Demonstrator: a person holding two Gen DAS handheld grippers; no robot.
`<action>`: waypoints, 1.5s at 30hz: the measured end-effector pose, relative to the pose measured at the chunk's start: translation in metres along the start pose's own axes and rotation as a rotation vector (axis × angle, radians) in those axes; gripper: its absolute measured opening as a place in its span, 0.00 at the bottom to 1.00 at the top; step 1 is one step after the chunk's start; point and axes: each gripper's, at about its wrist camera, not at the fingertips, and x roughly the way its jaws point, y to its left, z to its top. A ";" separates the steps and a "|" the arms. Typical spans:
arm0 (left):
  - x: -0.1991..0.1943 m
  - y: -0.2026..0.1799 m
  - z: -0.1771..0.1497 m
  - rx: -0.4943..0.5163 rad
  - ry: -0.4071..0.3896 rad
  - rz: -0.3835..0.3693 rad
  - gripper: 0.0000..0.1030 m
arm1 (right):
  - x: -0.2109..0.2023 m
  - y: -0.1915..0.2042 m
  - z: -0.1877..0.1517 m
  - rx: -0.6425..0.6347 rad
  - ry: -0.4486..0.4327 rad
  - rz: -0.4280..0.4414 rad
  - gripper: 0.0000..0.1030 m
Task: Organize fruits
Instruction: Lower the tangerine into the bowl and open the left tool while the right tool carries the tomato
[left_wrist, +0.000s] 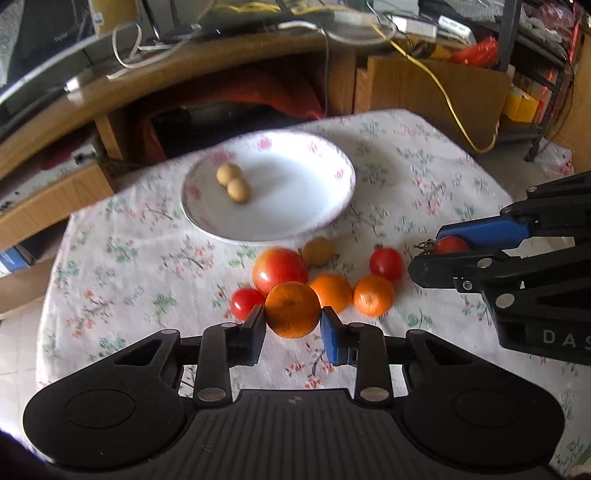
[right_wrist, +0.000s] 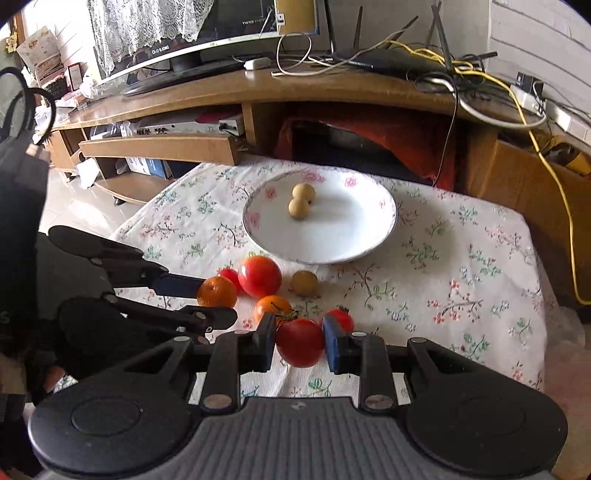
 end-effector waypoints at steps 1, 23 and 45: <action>-0.003 0.001 0.002 -0.008 -0.005 0.004 0.38 | -0.002 0.000 0.002 -0.002 -0.005 -0.004 0.20; 0.010 0.023 0.050 -0.070 -0.066 0.047 0.39 | 0.028 -0.017 0.048 -0.017 -0.045 -0.003 0.20; 0.042 0.032 0.067 -0.105 -0.031 0.041 0.39 | 0.075 -0.045 0.070 0.008 -0.020 -0.023 0.20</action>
